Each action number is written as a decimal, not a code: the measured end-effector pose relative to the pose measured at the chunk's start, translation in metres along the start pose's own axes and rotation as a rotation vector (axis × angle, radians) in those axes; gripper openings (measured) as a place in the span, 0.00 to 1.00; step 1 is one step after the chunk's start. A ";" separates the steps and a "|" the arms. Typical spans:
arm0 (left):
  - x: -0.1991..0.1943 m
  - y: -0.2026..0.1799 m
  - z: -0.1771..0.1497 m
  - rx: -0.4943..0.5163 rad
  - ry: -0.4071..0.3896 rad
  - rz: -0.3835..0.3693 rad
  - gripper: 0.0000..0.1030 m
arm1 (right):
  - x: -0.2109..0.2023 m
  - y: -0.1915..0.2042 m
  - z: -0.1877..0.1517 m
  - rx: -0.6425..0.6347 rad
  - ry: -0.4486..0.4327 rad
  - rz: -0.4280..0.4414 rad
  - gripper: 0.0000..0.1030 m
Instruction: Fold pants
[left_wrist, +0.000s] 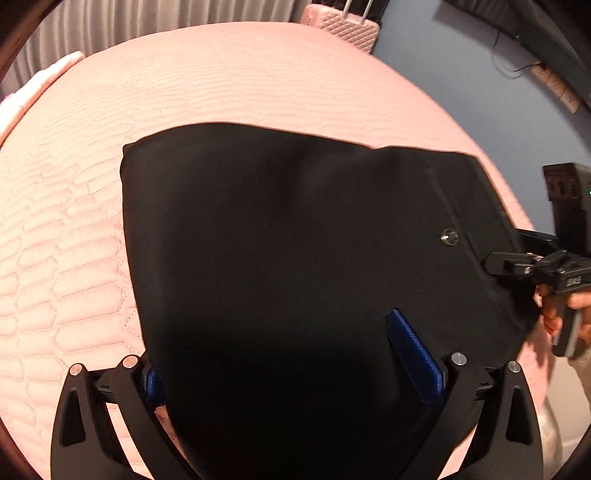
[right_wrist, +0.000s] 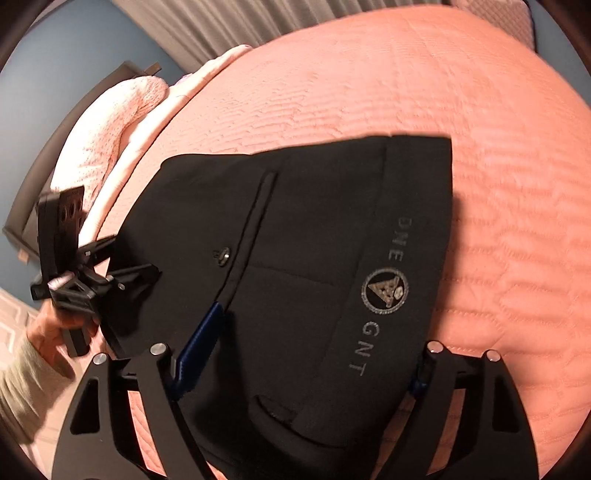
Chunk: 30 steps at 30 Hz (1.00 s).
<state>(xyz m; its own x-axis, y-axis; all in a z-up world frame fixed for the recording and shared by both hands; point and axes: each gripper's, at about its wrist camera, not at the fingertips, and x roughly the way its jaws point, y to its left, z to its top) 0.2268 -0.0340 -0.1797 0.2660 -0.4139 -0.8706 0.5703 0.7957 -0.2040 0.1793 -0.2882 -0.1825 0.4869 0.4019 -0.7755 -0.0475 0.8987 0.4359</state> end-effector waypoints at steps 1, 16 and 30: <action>0.000 -0.003 0.001 0.005 0.000 0.012 0.95 | 0.000 0.001 0.001 0.004 -0.006 -0.008 0.78; 0.001 0.036 0.008 -0.145 0.048 -0.124 0.82 | 0.001 -0.015 0.006 0.071 -0.007 0.057 0.49; -0.028 0.075 0.006 -0.195 -0.042 -0.192 0.19 | -0.017 0.008 0.004 -0.033 -0.090 0.037 0.24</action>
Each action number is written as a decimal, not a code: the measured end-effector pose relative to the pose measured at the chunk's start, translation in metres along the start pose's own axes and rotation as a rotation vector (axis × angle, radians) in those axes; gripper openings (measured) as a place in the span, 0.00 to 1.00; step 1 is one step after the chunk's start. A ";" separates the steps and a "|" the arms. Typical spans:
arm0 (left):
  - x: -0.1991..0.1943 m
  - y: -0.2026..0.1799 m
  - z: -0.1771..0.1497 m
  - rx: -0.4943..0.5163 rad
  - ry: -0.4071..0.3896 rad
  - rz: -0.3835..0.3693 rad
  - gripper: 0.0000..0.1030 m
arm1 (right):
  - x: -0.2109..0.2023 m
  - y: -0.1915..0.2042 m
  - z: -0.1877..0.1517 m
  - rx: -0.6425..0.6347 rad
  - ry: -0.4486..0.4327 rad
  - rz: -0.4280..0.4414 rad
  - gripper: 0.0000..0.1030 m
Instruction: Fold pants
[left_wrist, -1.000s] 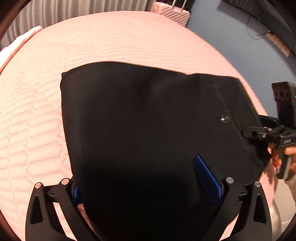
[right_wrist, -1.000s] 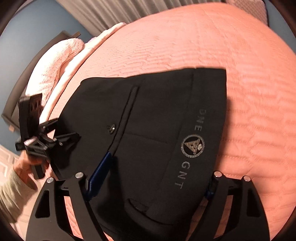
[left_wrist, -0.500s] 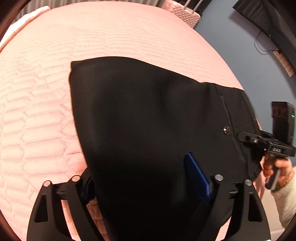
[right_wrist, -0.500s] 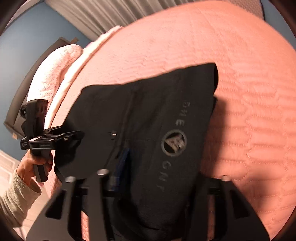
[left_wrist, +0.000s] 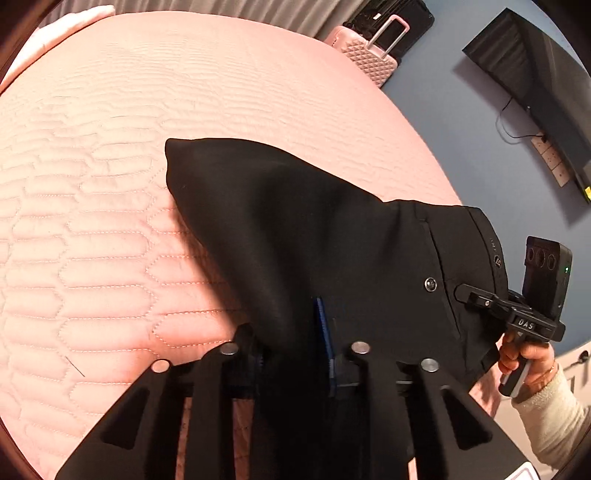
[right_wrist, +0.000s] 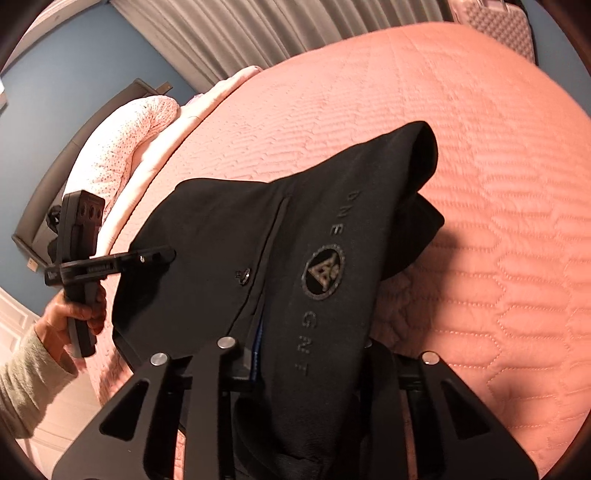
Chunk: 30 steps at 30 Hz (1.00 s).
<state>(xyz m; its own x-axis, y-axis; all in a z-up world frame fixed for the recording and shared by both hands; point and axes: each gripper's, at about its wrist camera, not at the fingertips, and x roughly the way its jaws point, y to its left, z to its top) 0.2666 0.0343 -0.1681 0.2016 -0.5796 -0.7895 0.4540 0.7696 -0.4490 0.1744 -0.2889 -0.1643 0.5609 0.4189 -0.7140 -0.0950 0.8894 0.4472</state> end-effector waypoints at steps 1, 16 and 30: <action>0.001 0.000 0.000 0.010 0.005 0.006 0.18 | 0.000 0.002 0.001 -0.009 0.000 -0.003 0.24; -0.006 -0.026 0.052 0.064 -0.124 0.036 0.10 | -0.020 0.020 0.042 -0.083 -0.101 0.000 0.23; 0.042 -0.003 0.205 0.133 -0.192 0.206 0.10 | 0.066 -0.015 0.169 -0.090 -0.146 -0.083 0.23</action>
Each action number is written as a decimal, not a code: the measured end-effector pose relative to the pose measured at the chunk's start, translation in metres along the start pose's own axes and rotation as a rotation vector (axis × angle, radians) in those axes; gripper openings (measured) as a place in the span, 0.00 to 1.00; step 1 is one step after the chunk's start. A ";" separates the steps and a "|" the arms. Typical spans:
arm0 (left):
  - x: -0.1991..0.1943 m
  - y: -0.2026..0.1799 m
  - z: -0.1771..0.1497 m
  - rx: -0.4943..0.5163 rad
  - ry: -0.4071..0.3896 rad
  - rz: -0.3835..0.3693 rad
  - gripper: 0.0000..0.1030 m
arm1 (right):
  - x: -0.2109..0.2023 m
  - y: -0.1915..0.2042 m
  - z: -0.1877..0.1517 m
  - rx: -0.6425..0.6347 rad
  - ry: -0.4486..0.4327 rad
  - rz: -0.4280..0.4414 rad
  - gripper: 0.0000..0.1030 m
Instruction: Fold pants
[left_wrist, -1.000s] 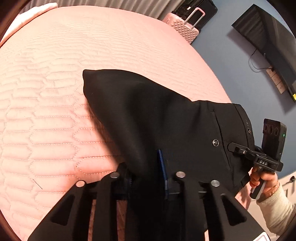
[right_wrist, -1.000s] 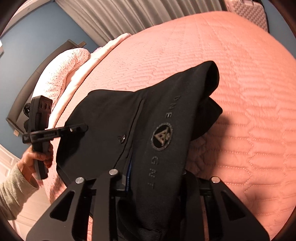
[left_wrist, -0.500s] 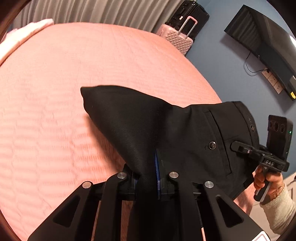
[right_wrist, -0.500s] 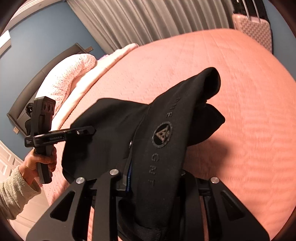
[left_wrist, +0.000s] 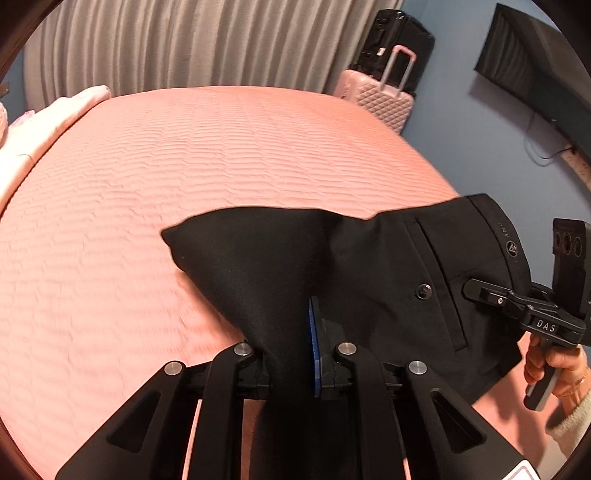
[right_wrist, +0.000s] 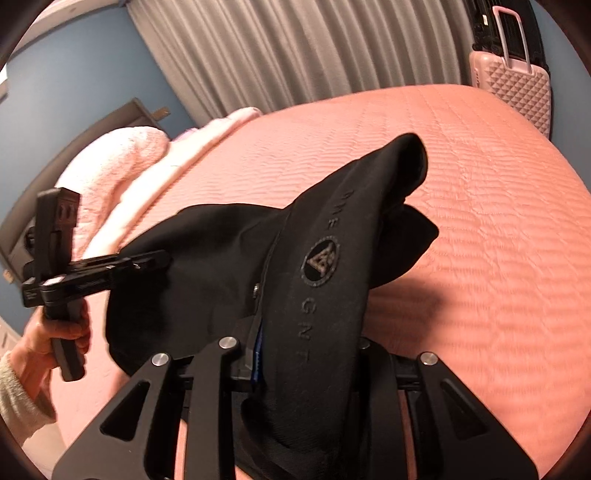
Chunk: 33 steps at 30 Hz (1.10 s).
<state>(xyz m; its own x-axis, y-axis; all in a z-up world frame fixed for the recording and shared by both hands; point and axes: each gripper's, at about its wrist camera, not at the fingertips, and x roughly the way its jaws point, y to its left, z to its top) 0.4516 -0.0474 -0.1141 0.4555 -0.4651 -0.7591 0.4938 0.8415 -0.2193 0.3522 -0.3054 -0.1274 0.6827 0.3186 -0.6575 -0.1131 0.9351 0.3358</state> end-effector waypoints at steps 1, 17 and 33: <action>0.010 0.005 0.003 -0.004 0.011 0.015 0.10 | 0.009 -0.006 0.001 0.001 0.011 -0.015 0.23; -0.057 0.005 -0.079 -0.087 -0.095 0.569 0.84 | -0.091 -0.048 -0.081 0.211 -0.100 -0.405 0.95; -0.121 -0.099 -0.091 -0.124 -0.084 0.480 0.84 | -0.152 0.115 -0.072 0.020 -0.196 -0.443 0.95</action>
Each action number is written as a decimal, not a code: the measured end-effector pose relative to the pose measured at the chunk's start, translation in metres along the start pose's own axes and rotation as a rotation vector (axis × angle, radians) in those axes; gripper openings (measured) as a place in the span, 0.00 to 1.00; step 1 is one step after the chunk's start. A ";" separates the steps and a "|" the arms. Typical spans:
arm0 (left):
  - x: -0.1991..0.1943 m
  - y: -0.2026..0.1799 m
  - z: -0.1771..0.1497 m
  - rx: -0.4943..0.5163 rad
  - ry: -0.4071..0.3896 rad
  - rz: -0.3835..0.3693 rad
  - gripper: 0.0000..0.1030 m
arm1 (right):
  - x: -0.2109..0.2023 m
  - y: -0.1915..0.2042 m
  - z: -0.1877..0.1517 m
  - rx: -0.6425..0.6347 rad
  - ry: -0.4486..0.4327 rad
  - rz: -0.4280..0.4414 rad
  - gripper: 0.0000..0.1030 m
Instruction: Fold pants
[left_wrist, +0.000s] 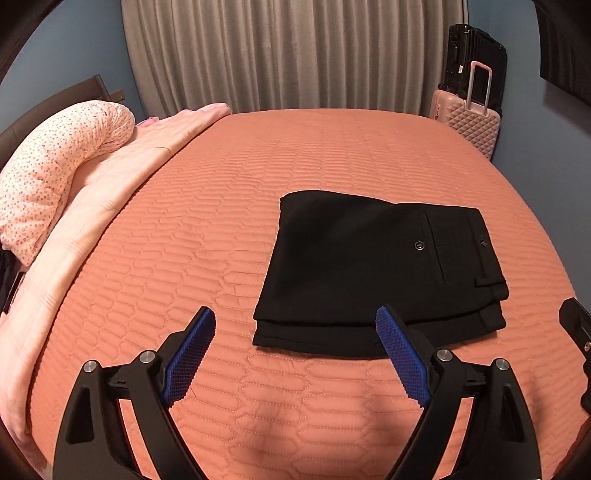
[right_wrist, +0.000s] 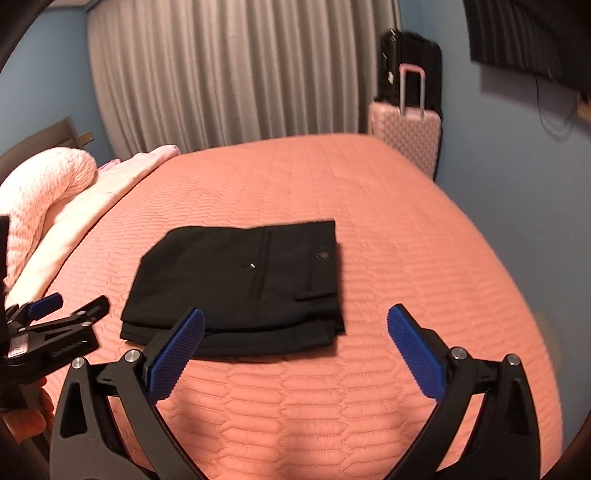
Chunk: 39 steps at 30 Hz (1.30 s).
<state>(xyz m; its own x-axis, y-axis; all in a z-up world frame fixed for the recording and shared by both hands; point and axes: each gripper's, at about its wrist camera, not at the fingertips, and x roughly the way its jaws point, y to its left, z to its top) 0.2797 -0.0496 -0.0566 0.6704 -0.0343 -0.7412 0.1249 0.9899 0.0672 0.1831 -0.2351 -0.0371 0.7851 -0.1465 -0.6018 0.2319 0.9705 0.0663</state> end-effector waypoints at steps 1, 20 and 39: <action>-0.003 0.000 0.001 0.000 0.000 0.000 0.84 | -0.003 0.004 0.002 -0.011 -0.005 -0.002 0.95; -0.014 -0.003 0.006 0.064 -0.043 0.037 0.84 | 0.002 0.019 0.022 -0.040 -0.039 -0.044 0.95; -0.004 -0.010 0.004 0.032 -0.071 0.025 0.84 | 0.035 0.024 0.006 -0.093 -0.011 -0.092 0.96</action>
<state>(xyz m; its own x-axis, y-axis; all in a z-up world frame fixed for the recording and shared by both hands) 0.2784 -0.0602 -0.0517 0.7234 -0.0208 -0.6902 0.1305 0.9856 0.1071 0.2197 -0.2183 -0.0524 0.7696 -0.2372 -0.5929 0.2492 0.9664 -0.0632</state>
